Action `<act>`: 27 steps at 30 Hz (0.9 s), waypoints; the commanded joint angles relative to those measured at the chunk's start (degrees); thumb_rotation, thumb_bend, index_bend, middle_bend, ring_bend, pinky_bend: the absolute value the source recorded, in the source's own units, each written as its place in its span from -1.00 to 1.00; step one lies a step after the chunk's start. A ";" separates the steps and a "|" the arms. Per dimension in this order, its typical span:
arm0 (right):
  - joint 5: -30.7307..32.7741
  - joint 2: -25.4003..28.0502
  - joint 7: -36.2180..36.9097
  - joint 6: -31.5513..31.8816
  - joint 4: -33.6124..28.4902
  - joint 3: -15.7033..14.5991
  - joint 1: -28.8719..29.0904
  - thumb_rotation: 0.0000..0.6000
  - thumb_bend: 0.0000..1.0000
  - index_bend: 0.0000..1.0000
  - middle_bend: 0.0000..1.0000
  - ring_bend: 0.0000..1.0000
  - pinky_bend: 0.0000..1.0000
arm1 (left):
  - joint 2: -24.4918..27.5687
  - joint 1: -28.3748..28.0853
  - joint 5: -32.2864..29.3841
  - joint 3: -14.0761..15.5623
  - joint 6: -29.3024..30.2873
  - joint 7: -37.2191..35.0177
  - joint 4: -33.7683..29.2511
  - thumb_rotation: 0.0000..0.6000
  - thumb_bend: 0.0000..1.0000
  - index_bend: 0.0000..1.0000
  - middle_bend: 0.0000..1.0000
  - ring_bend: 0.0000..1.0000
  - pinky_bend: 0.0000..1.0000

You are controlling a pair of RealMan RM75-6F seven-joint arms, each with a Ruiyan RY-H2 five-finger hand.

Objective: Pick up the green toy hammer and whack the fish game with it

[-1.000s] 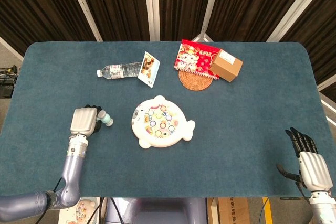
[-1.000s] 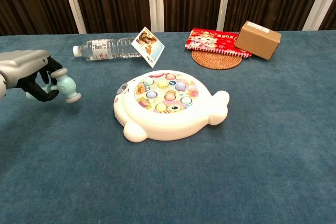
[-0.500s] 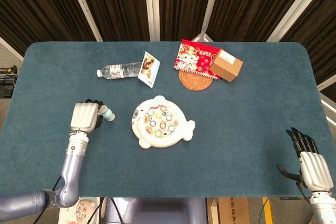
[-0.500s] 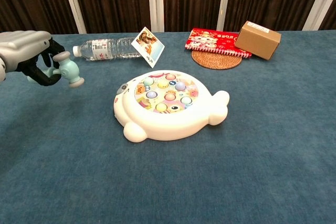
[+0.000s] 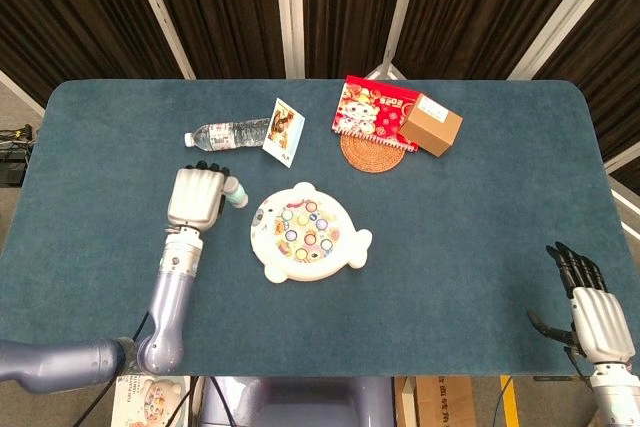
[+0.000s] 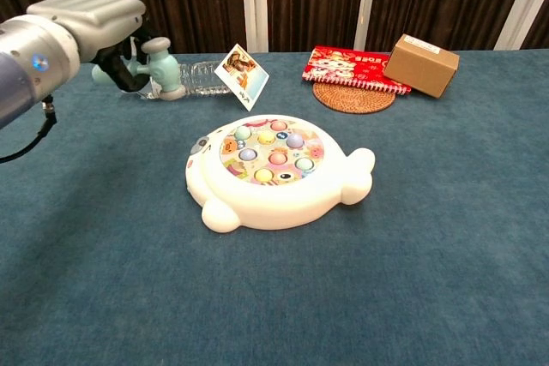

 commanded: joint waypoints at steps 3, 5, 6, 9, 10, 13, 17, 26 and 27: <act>0.64 0.03 0.36 -0.39 0.00 0.27 0.14 1.00 -0.47 -1.00 -1.00 -1.00 -1.00 | -3.83 -4.54 -1.78 -1.51 -0.97 3.92 2.71 1.00 0.30 0.19 -0.08 -0.30 -0.01; 0.83 0.05 0.53 -0.61 -0.02 0.30 0.20 1.00 -0.47 -1.00 -1.00 -1.00 -1.00 | -5.58 -6.14 -2.64 -1.83 -1.35 5.11 4.18 1.00 0.30 0.18 -0.08 -0.30 -0.01; 0.90 0.08 0.65 -0.67 -0.09 0.31 0.20 1.00 -0.47 -1.00 -1.00 -1.00 -1.00 | -6.20 -6.68 -2.96 -1.93 -1.40 5.51 4.80 1.00 0.30 0.18 -0.08 -0.30 -0.01; 1.06 0.17 0.88 -0.84 -0.12 0.36 0.24 1.00 -0.47 -1.00 -1.00 -1.00 -1.00 | -7.99 -8.54 -3.03 -1.46 -1.90 7.11 7.24 1.00 0.30 0.18 -0.08 -0.30 -0.01; 1.18 0.18 1.04 -0.97 -0.14 0.38 0.27 1.00 -0.47 -1.00 -1.00 -1.00 -1.00 | -8.59 -9.23 -2.66 -0.87 -2.18 7.84 8.37 1.00 0.30 0.18 -0.08 -0.30 -0.01; 1.34 0.25 1.28 -1.17 -0.17 0.44 0.33 1.00 -0.47 -1.00 -1.00 -1.00 -1.00 | -9.88 -10.13 -2.09 -0.16 -2.57 7.94 10.19 1.00 0.30 0.18 -0.08 -0.29 -0.01; 1.45 0.26 1.49 -1.31 -0.14 0.50 0.38 1.00 -0.47 -1.00 -1.00 -1.00 -1.00 | -11.27 -10.79 -1.71 0.00 -2.79 7.14 11.70 1.00 0.30 0.18 -0.08 -0.29 -0.01; 1.46 0.32 1.48 -1.24 -0.19 0.54 0.34 1.00 -0.47 -1.00 -1.00 -1.00 -1.00 | -12.48 -11.10 -1.71 0.81 -2.73 6.72 12.89 1.00 0.30 0.18 -0.07 -0.29 -0.01; 1.47 0.33 1.48 -1.20 -0.21 0.54 0.31 1.00 -0.47 -1.00 -1.00 -1.00 -1.00 | -12.57 -11.03 -1.65 0.96 -2.67 6.56 12.97 1.00 0.30 0.18 -0.07 -0.29 -0.01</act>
